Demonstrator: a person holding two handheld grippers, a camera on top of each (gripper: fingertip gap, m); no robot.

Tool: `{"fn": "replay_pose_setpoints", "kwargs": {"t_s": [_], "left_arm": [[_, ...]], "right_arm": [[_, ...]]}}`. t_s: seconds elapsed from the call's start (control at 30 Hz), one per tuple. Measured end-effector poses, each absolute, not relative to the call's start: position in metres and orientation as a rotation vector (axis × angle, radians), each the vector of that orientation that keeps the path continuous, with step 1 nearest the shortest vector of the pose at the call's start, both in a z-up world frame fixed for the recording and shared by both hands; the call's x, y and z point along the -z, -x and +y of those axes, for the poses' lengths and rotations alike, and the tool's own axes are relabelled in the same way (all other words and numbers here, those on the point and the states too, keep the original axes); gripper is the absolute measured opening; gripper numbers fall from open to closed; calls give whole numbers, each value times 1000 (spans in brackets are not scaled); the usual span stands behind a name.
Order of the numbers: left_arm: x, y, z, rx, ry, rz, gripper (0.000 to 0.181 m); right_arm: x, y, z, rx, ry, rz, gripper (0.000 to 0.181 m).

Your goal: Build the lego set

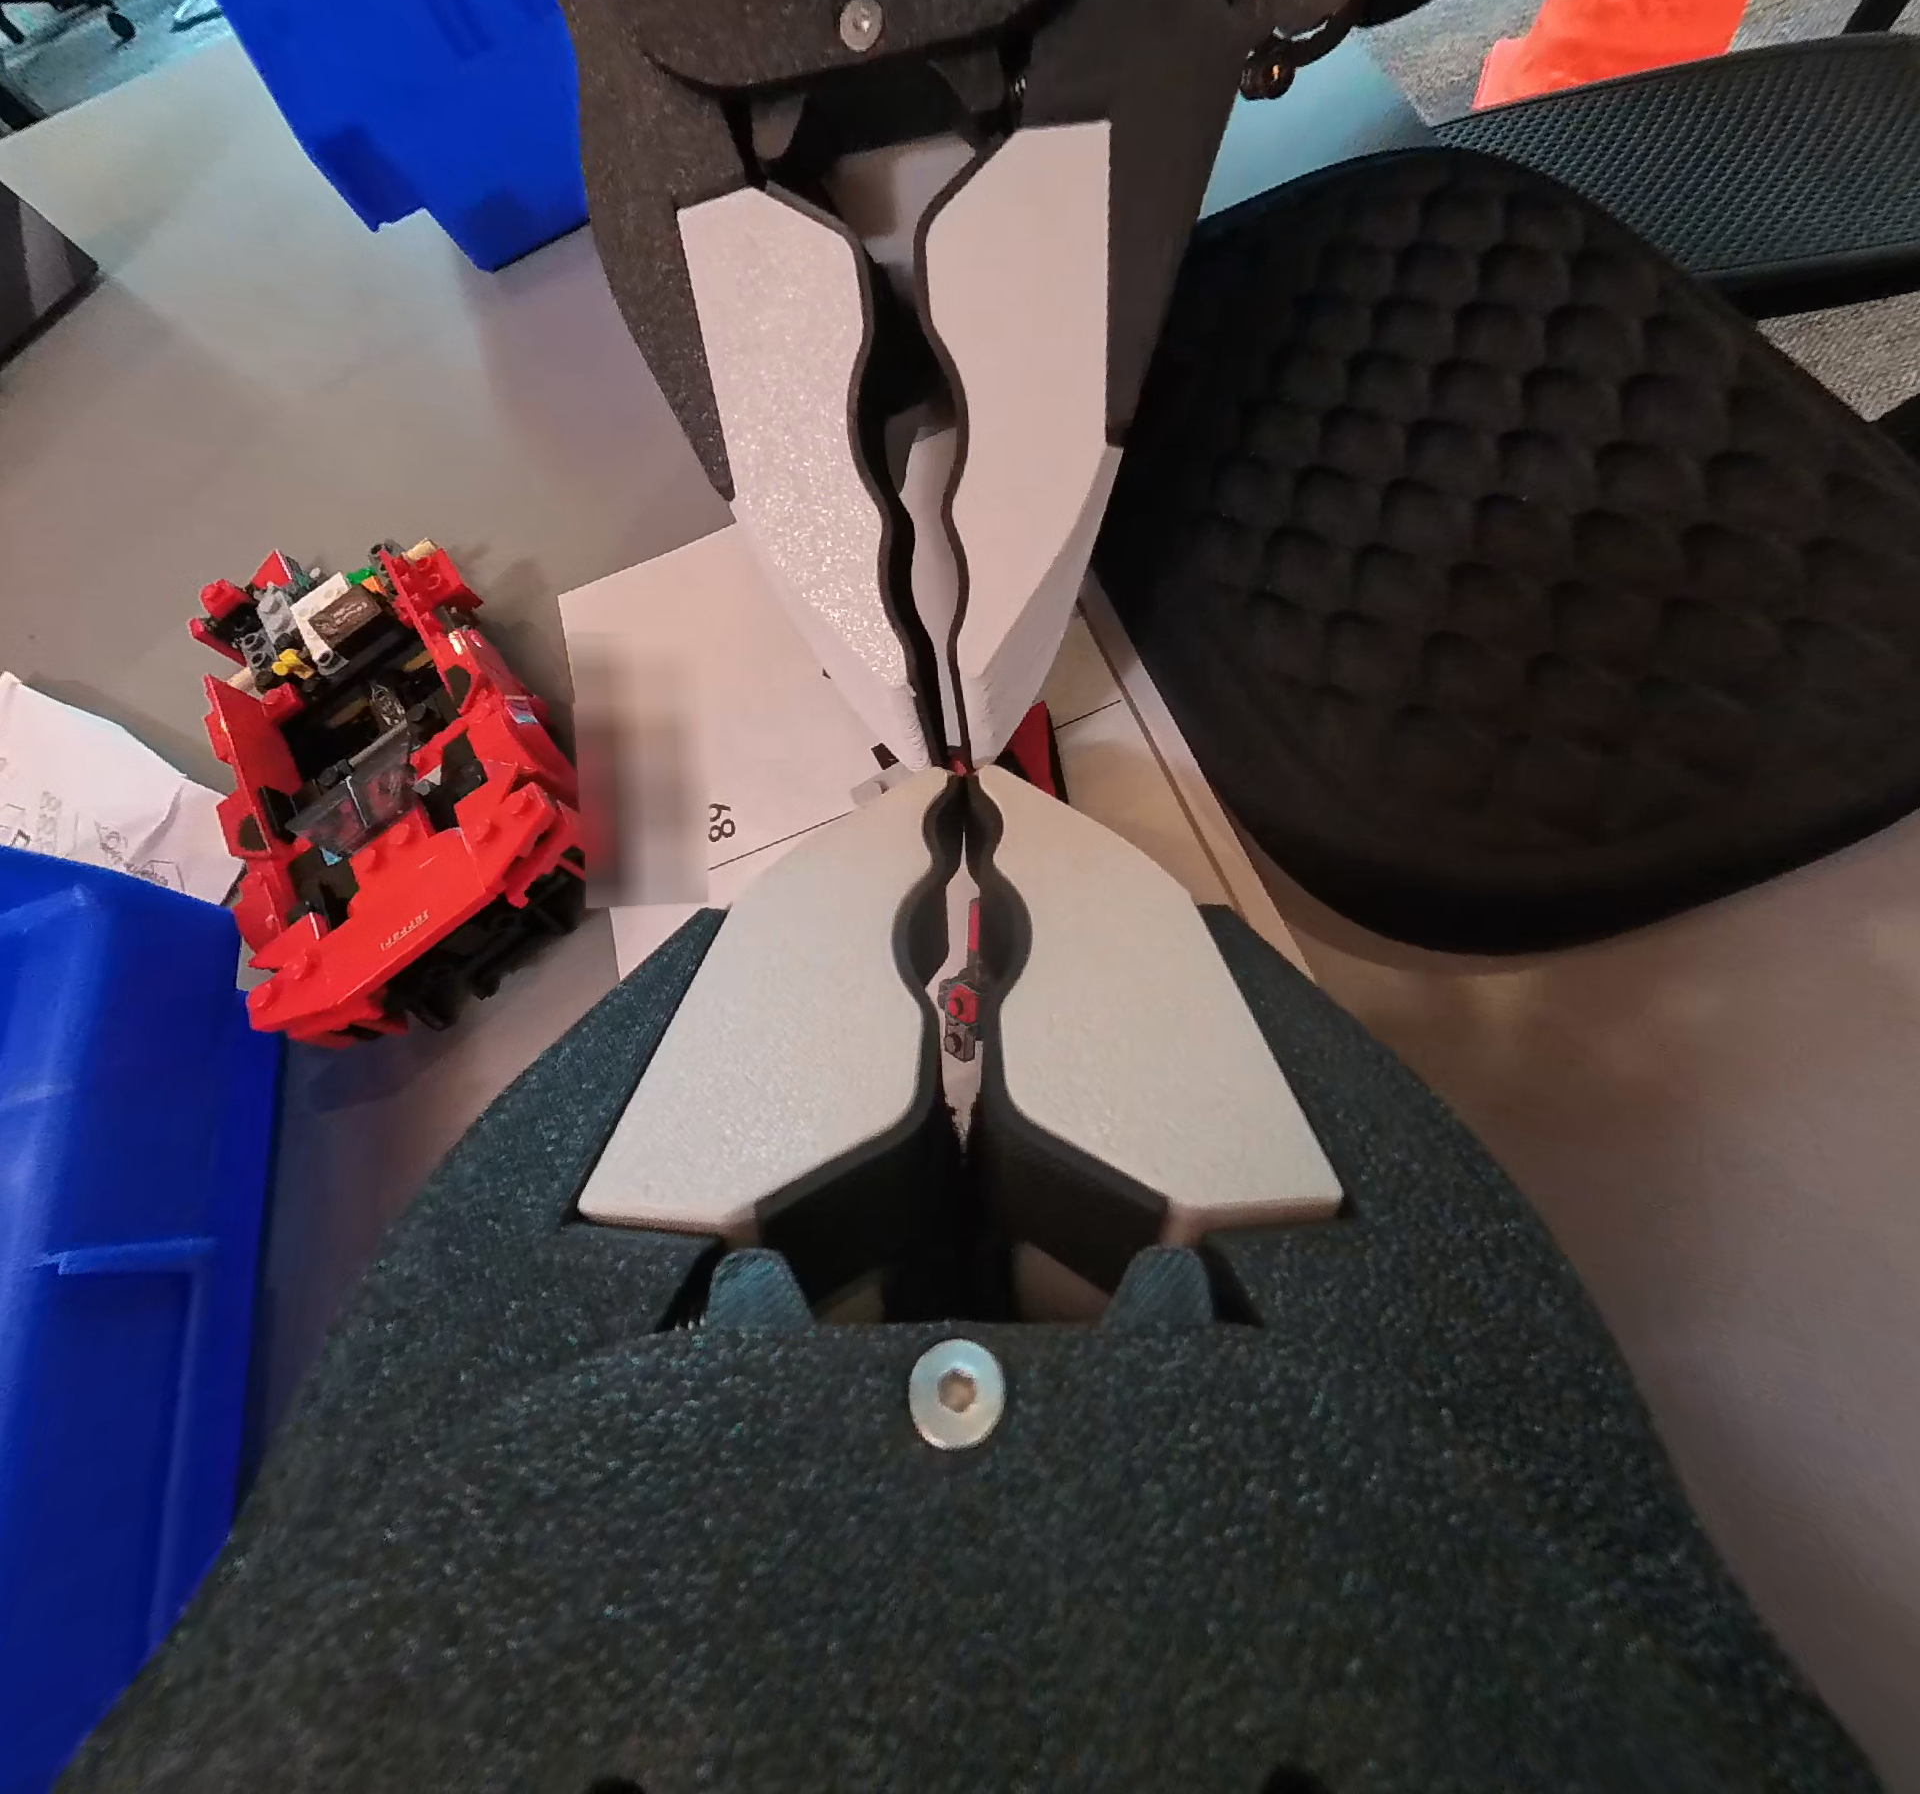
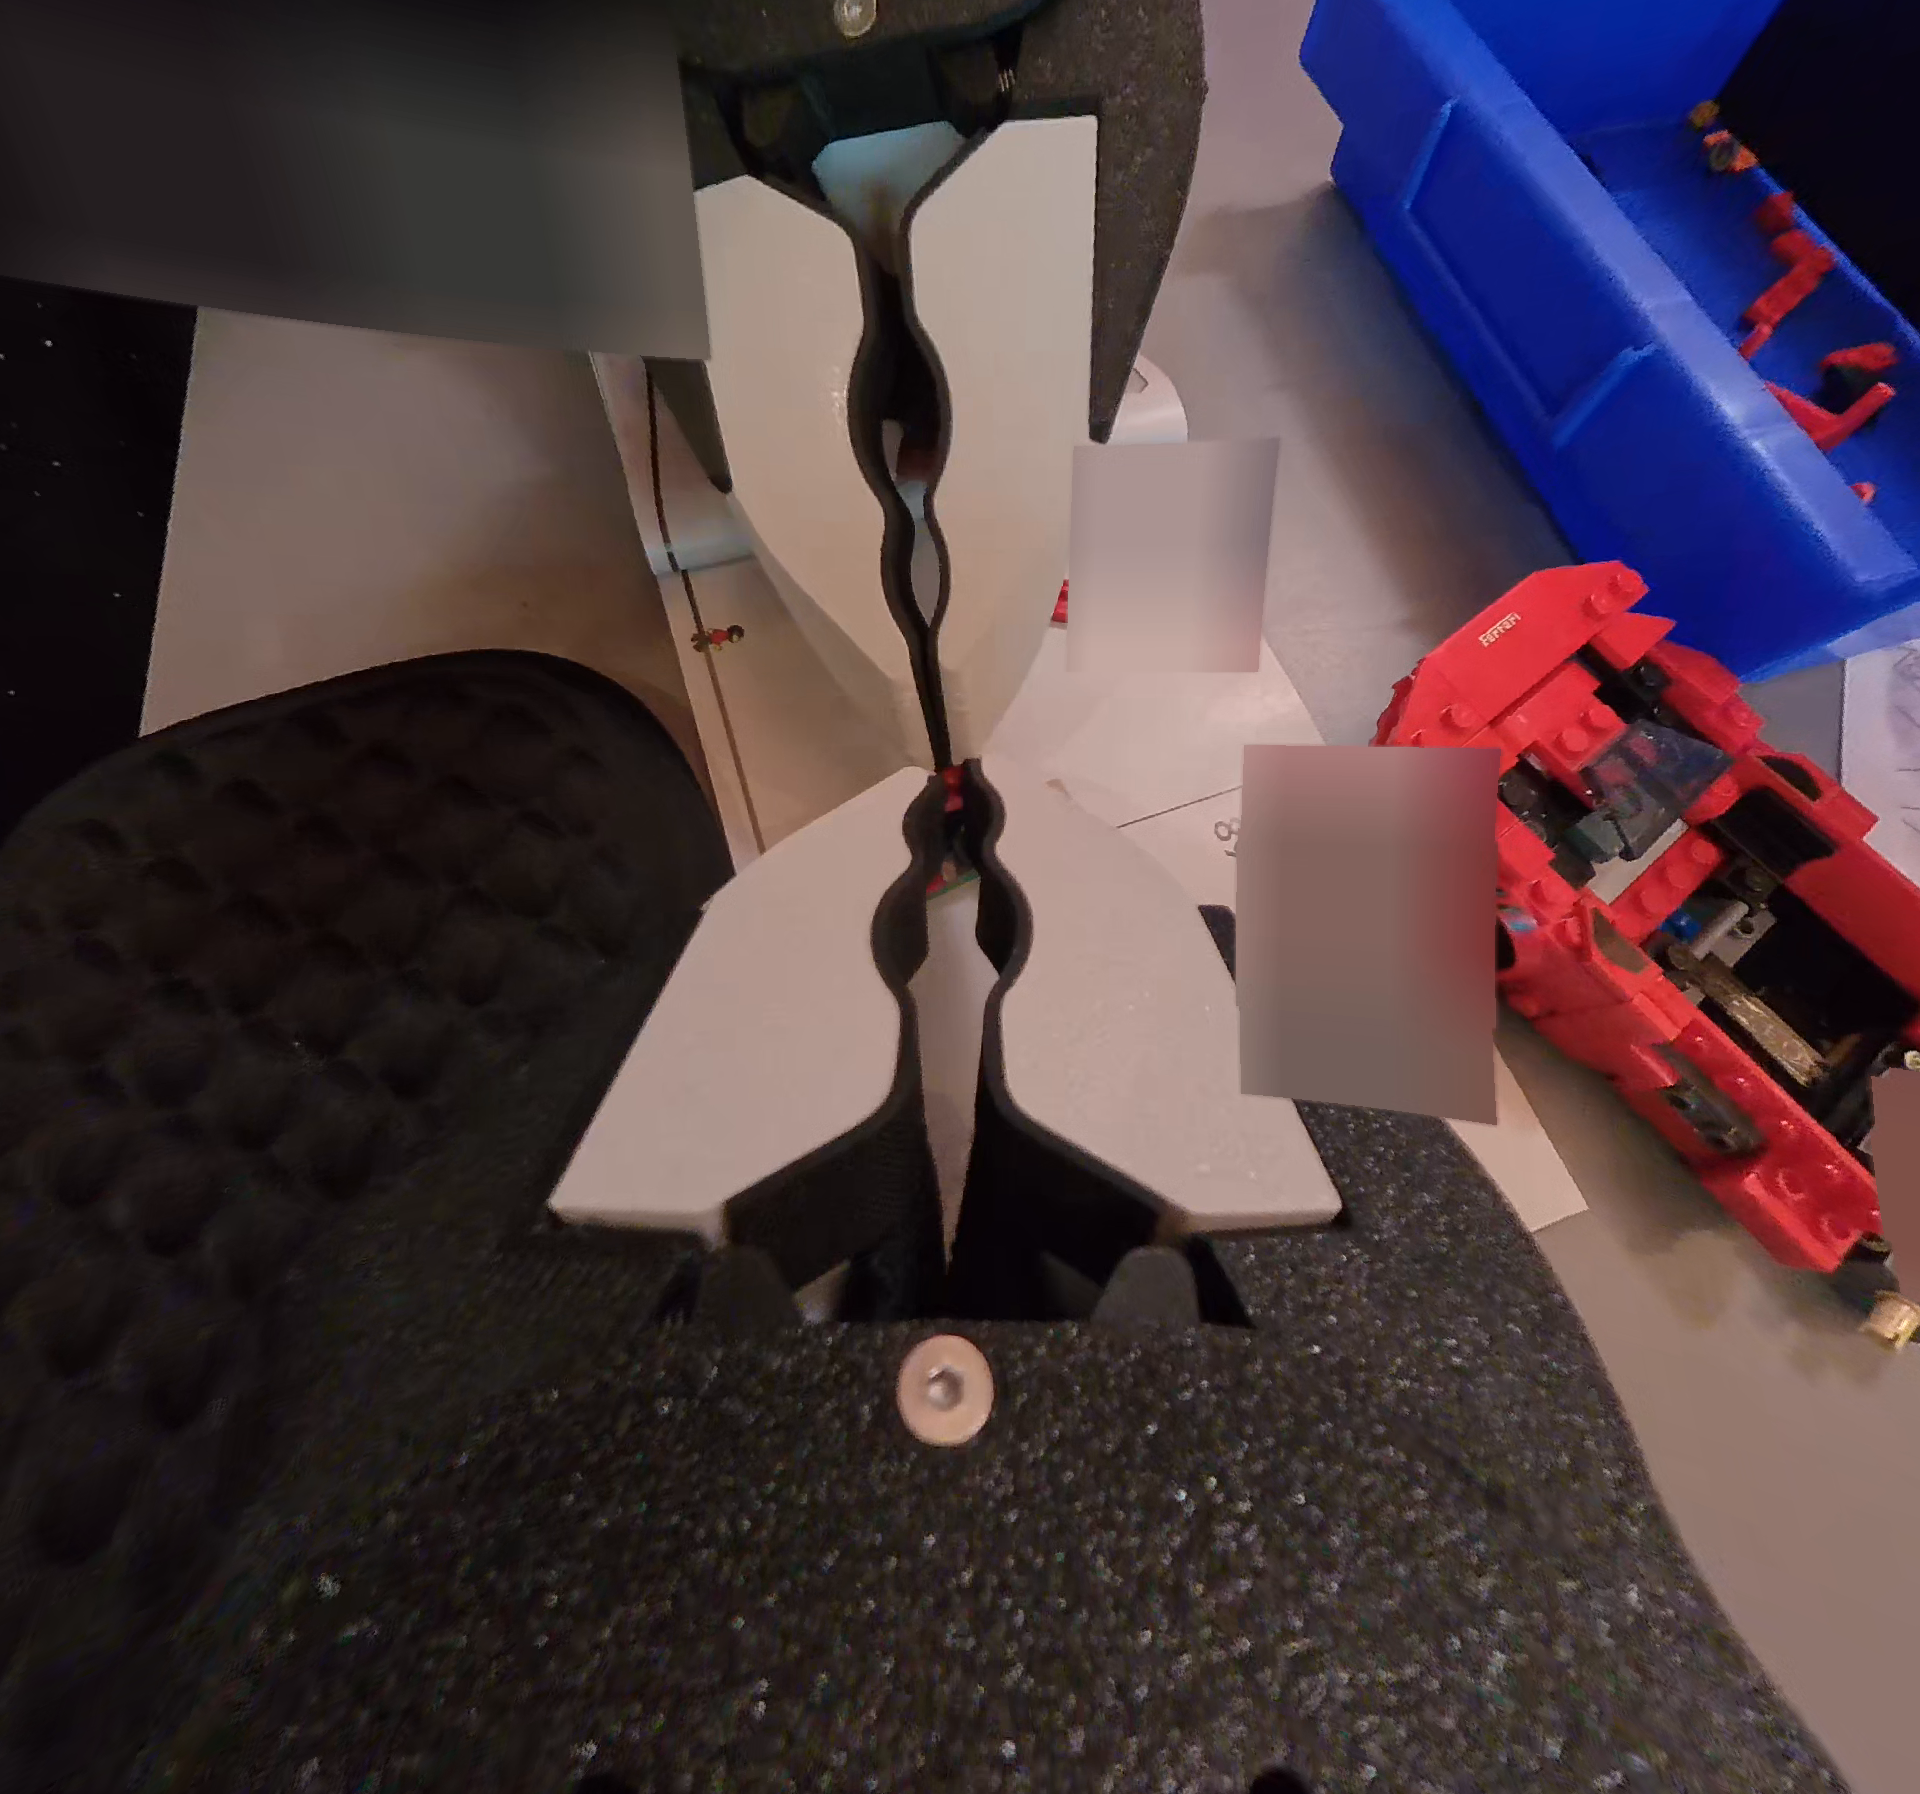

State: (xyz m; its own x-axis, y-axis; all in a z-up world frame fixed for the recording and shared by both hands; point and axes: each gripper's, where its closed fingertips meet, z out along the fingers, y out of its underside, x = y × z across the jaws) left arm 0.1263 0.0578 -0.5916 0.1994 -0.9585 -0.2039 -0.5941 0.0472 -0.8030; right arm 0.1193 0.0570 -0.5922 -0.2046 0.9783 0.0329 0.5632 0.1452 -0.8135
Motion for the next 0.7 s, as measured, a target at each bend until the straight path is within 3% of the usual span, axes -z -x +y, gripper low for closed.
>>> {"fn": "replay_pose_setpoints", "kwargs": {"t_s": [0.7], "left_arm": [[594,-119,58,578,1685,1484,0]], "right_arm": [[588,-119,56,-1060,1464,-1794,5]]}}
